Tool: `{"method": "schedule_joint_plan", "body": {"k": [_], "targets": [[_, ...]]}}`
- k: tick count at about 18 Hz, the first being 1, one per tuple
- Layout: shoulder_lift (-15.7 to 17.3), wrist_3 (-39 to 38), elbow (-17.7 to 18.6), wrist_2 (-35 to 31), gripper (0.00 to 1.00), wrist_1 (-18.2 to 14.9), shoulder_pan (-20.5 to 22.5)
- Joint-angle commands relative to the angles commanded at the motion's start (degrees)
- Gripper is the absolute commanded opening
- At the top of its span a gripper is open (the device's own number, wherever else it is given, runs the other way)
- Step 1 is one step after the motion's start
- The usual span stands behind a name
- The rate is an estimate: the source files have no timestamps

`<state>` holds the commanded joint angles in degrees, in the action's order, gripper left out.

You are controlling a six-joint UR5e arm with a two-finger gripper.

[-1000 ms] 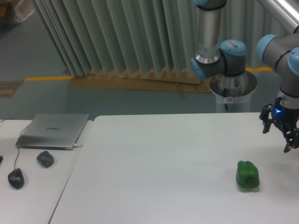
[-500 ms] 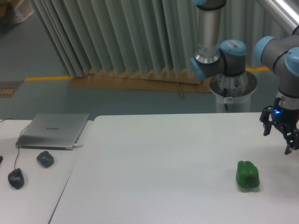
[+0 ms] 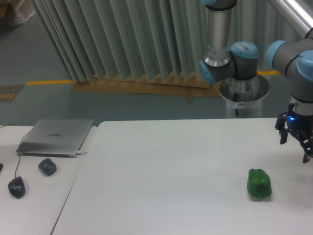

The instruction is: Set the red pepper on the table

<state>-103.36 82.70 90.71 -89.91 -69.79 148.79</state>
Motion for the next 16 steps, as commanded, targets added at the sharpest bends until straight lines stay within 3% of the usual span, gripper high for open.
{"method": "schedule_joint_plan", "body": {"k": [3,8,12,16], "targets": [[-0.44,2.54,-0.53,0.00,1.00,2.28,2.64],[-2.63,7.28,-1.68,-0.79,1.00,3.08,6.41],[-4.66,28.78,-2.29,-0.97,1.00,2.91,10.90],[-5.01,40.56,-2.21,-0.35,1.00,2.29,14.58]]}}
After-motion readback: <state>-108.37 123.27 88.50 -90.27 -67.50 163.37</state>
